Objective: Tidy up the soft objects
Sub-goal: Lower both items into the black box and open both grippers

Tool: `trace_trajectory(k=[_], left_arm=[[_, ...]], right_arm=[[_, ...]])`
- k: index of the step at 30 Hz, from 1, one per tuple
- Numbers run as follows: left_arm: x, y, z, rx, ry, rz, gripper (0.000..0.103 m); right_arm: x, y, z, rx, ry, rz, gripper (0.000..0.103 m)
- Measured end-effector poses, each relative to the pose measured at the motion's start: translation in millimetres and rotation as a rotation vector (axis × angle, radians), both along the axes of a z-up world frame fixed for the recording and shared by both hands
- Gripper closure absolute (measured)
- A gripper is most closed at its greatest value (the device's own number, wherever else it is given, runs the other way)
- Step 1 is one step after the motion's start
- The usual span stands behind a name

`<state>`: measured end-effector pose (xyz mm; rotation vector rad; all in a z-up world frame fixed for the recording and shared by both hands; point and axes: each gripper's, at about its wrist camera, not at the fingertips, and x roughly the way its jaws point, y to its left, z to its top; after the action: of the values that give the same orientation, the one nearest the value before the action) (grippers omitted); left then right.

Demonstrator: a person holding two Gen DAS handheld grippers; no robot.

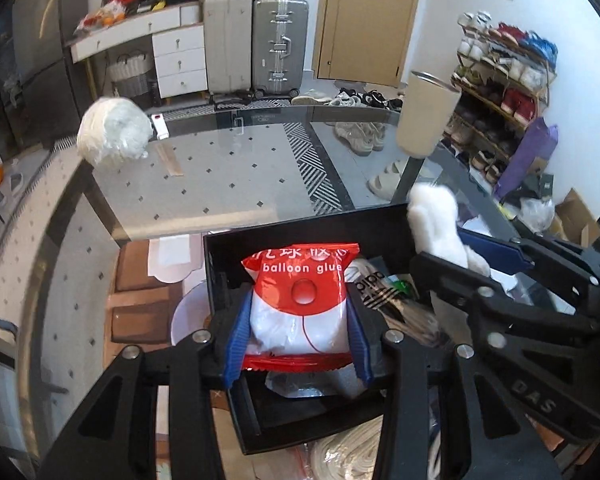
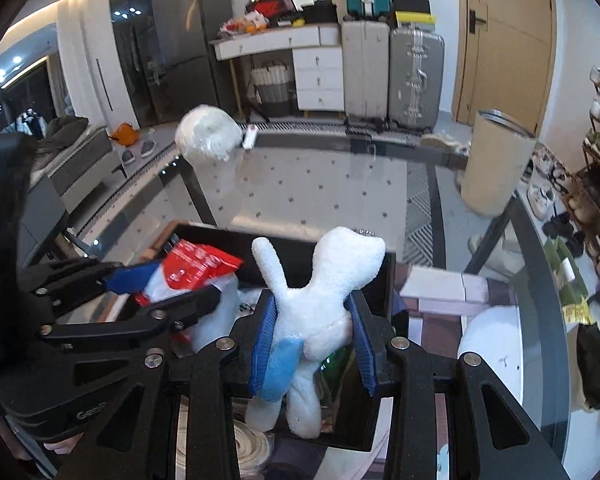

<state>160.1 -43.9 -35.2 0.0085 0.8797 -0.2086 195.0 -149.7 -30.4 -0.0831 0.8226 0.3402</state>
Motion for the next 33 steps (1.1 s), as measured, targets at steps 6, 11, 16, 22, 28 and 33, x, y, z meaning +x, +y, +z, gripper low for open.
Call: trace_trajectory(k=[6,11,16,22,28,33], left_arm=[[-6,-3,-2,0.003,0.033,-0.036,0.061],[-8,-3,-3,0.017,0.029,-0.054,0.061],[-10,-3,-3,0.015,0.027,-0.057,0.060],[-15,0,1,-0.004,0.021,-0.069,0.056],[-33,6,24,-0.019,-0.060,-0.090,0.040],[-57,13,33,-0.022,-0.078,-0.135,0.040]], right_arm=[[-2,-3,-6,-0.022,0.038,-0.001,0.067],[-6,-2,-5,-0.030,0.046,0.007,0.067],[-6,-2,-3,-0.025,0.047,0.011,0.066],[-8,-5,0,-0.013,0.043,0.005,0.060],[-20,-15,14,0.031,0.026,-0.022,0.053],[-54,-21,22,0.051,0.048,-0.009,0.053]])
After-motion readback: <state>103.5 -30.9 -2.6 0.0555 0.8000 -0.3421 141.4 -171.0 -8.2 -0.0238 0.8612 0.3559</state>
